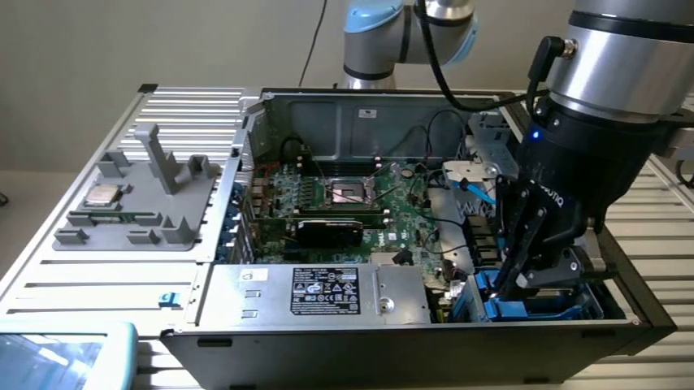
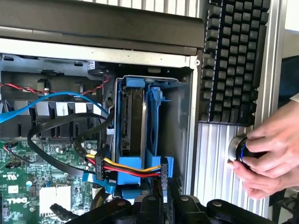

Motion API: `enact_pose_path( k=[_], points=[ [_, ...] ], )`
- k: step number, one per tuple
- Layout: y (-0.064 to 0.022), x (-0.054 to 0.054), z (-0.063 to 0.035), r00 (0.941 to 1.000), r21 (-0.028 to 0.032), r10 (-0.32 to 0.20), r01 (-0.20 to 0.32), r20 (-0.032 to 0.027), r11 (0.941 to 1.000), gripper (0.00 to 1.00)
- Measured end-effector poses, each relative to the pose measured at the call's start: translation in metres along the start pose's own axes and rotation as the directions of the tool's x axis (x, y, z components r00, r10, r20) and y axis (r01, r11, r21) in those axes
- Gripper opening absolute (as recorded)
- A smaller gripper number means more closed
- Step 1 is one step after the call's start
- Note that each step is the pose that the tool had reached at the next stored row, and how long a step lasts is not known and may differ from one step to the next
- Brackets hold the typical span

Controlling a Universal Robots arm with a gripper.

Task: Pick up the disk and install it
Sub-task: 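Insert the first disk wire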

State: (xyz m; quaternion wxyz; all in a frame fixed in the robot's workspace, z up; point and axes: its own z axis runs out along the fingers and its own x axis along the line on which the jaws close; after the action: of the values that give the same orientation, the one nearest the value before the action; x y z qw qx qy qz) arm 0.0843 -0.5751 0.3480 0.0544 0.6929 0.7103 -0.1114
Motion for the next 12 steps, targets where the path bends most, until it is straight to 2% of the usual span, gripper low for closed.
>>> enact_pose_path(
  k=[8,12],
  points=[
    [0.0207,-0.001,-0.0016,0.9999,0.0570,-0.014,0.014,-0.0015,0.9983,0.16],
    [0.0333,-0.001,-0.0025,0.9998,0.0774,-0.019,0.019,-0.0026,0.9968,0.16]
  ],
)
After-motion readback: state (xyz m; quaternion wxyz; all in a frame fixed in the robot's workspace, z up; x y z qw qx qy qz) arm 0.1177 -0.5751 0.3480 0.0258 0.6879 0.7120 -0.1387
